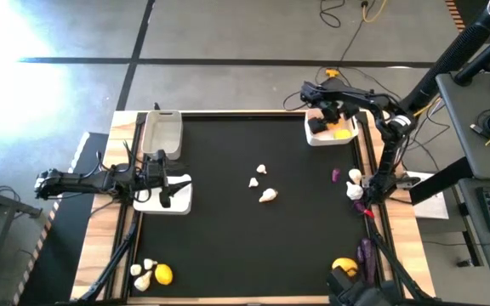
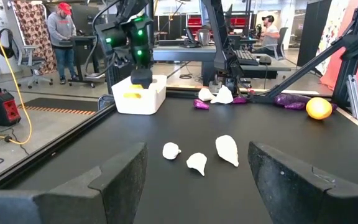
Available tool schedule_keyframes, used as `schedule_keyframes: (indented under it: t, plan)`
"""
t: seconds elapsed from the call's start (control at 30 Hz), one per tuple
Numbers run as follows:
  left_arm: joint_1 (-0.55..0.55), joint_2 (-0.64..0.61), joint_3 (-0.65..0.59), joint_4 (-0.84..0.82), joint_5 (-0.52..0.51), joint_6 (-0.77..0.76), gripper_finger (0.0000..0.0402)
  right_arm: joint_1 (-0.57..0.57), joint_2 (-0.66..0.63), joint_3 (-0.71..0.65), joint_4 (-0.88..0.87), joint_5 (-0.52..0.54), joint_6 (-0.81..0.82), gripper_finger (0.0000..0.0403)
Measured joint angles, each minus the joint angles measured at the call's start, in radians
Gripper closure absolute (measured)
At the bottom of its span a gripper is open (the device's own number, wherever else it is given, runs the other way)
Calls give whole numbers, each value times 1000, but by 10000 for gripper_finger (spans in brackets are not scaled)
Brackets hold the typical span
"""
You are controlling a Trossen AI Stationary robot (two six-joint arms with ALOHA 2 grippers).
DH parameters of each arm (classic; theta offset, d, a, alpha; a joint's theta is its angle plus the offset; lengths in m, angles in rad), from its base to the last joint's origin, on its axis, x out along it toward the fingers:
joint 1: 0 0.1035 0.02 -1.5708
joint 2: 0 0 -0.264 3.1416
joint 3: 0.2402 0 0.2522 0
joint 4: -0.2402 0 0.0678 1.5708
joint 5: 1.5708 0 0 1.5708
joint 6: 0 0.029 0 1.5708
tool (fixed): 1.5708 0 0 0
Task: Sort produce into baskets
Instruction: Put the yellow lemon into the top white bin
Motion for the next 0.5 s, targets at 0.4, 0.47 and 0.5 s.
schedule_keyframes:
  t: [0.4,0.47,0.5]
  plan:
    - [0,0,0,0,0,0,139,467,-261,-100,-185,-370,166,62]
    - [0,0,0,0,0,0,139,614,-296,-127,-182,-502,252,62]
    - [0,0,0,0,0,0,139,697,-308,-139,-175,-560,298,62]
